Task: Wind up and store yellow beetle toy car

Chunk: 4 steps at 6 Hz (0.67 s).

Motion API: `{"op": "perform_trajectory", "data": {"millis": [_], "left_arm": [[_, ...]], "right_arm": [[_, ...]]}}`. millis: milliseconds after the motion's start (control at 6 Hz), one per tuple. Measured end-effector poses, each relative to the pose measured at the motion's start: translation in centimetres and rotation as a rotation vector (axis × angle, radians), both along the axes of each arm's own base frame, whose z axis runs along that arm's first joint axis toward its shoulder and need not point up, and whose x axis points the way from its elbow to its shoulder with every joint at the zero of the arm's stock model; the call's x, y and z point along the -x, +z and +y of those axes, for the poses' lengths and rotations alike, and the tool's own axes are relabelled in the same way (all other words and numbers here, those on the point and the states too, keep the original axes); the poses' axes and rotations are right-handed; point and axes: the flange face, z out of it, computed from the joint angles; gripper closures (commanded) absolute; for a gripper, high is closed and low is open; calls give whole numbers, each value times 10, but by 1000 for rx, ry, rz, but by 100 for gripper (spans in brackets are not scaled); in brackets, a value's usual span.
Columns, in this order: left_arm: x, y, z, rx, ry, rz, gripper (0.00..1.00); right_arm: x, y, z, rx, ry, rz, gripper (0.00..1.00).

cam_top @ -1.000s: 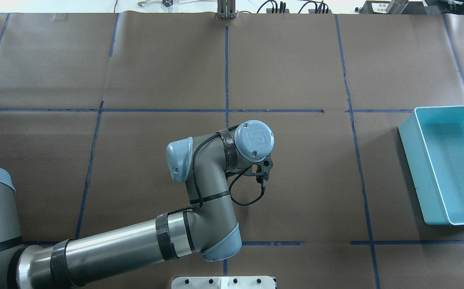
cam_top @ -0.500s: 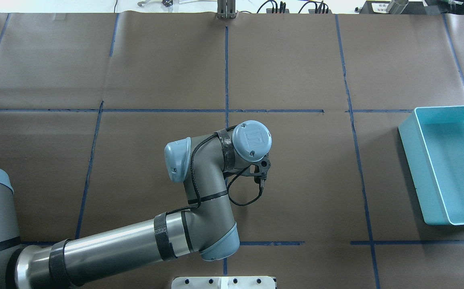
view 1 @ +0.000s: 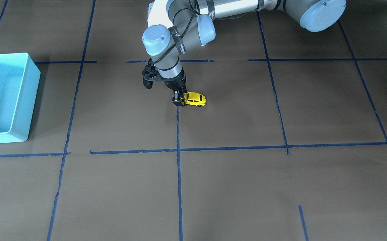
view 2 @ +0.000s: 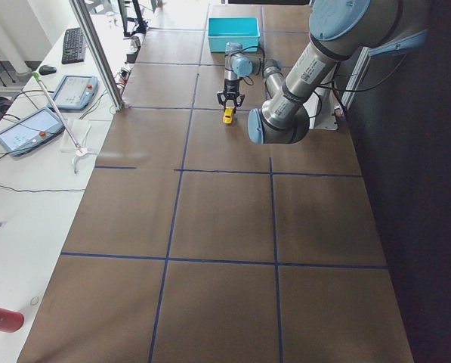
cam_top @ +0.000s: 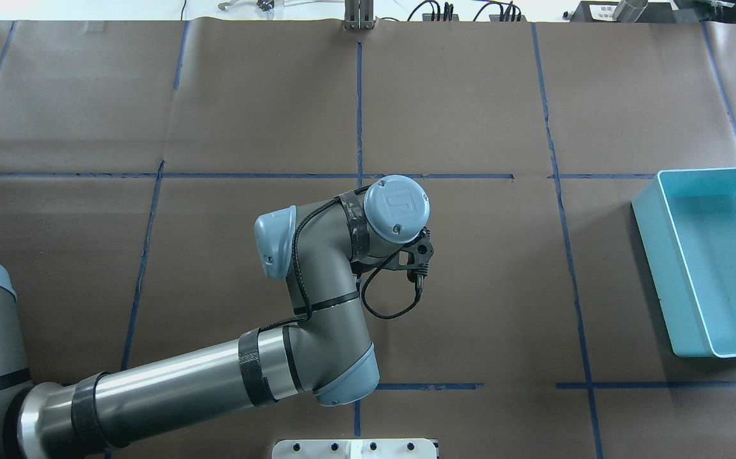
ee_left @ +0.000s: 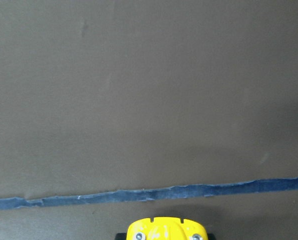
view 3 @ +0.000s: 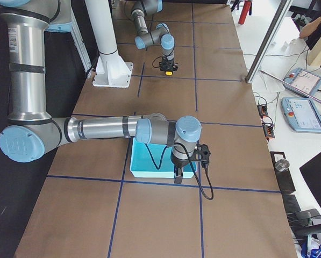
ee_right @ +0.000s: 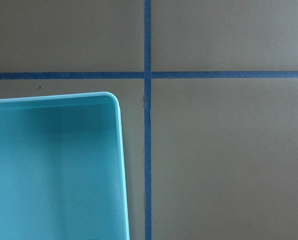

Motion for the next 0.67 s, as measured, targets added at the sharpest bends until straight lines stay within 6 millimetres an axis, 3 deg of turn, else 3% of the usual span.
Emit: {"op": "perform_trajectory", "data": {"millis": [333,667], "left_arm": [[13,-20,-11,-34,-15,83,100],[17,-22,-34,-37,-41,160,100]], "right_arm": [[0,1,1,2,-1,0,0],[0,1,1,2,-1,0,0]]}}
